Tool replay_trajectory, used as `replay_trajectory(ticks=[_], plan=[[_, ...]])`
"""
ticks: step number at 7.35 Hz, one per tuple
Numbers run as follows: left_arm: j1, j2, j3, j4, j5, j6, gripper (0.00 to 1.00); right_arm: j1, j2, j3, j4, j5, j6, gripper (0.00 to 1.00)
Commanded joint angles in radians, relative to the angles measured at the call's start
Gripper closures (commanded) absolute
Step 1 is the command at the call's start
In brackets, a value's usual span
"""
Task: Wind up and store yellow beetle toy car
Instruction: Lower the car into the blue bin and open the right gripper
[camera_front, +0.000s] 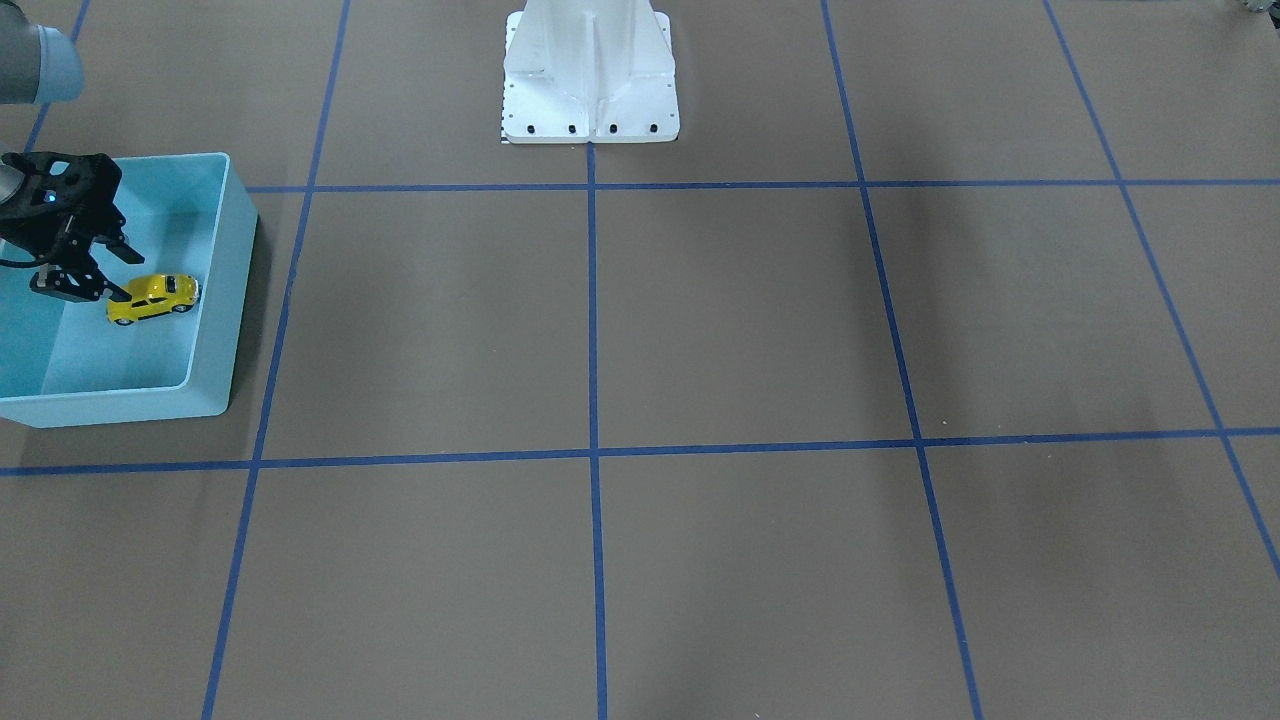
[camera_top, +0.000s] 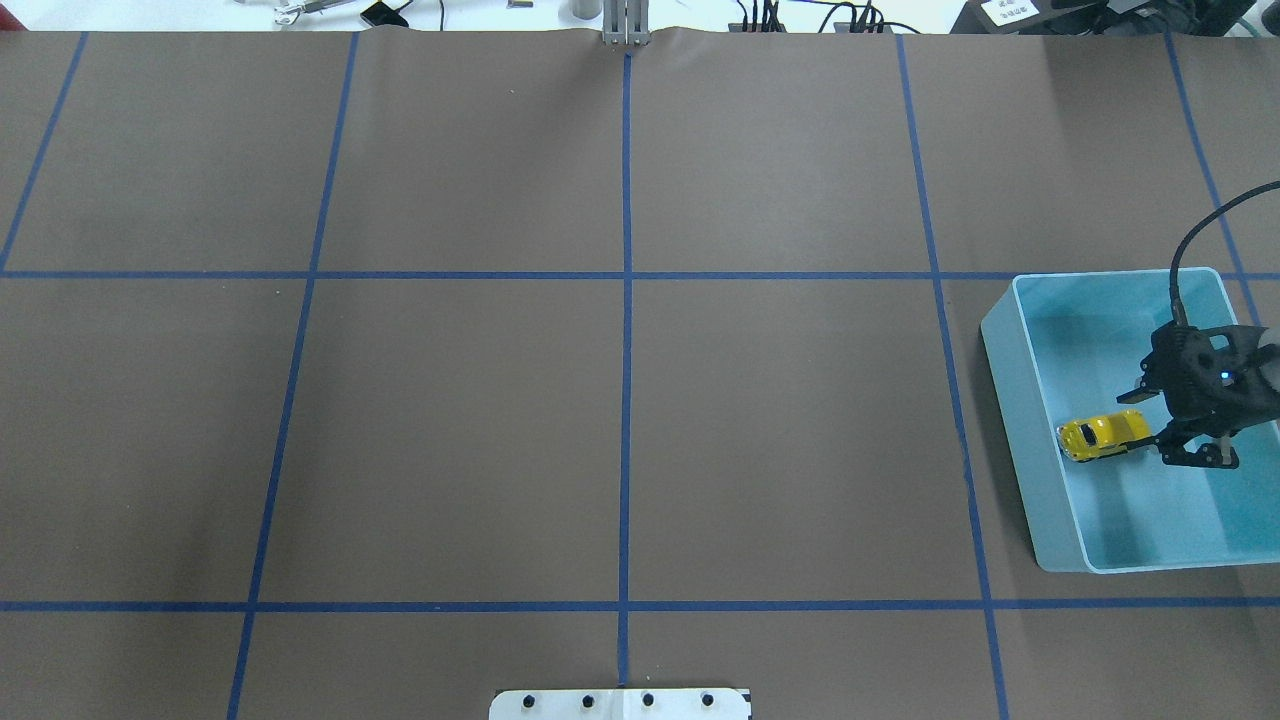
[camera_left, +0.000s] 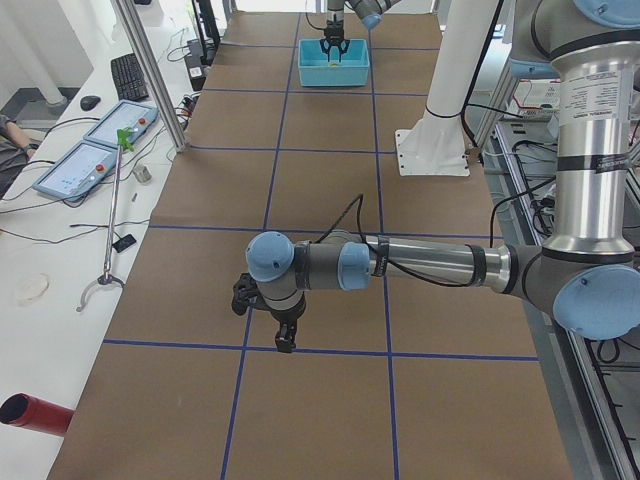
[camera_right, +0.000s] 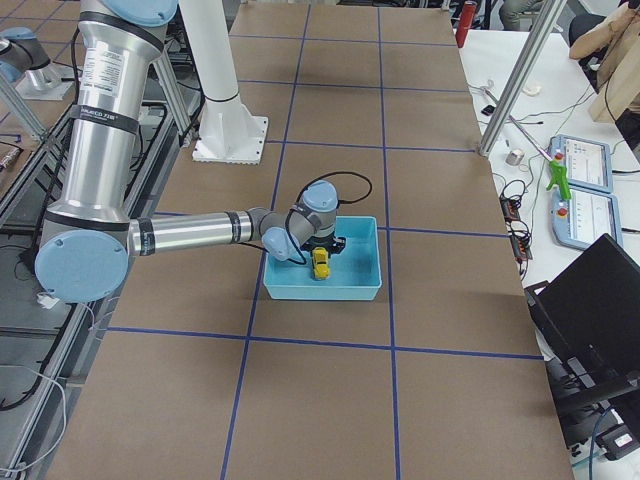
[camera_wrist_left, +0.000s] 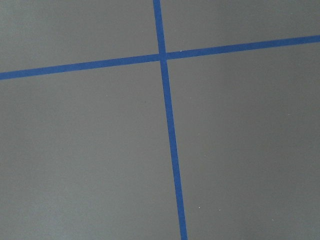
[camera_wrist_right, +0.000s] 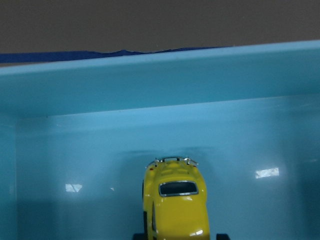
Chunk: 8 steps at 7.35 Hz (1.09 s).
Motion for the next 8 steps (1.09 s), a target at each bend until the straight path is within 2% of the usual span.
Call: replay_trajectory(ticks=[1,2,3,4,5,6,7,8], plan=[[0.0,0.0,-0.003,-0.011,0.0,0.01,0.0,-0.002,0.001,0.018,0.001,0.012,0.015,0.0],[0.0,0.008,-0.004,-0.076,0.0,0.039,0.0,0.0,0.001,0.057,-0.006,0.024,0.015,0.0],[0.0,0.017,0.0,-0.136,0.0,0.042,0.0,0.024,0.0,0.058,-0.006,0.059,0.015,0.0],[0.0,0.017,-0.001,-0.137,-0.004,0.043,0.0,0.074,0.0,0.058,-0.01,0.084,0.017,0.0],[0.0,0.017,-0.003,-0.137,-0.006,0.043,0.0,0.133,0.004,0.059,-0.076,0.084,0.023,0.0],[0.002,0.017,-0.001,-0.14,-0.006,0.043,0.0,0.227,0.056,0.058,-0.217,0.086,0.027,0.0],[0.002,0.017,0.0,-0.138,-0.006,0.043,0.0,0.33,0.137,0.058,-0.42,0.095,0.024,0.0],[0.002,0.012,0.002,-0.138,-0.005,0.043,0.0,0.404,0.167,0.049,-0.56,0.101,0.023,0.0]])
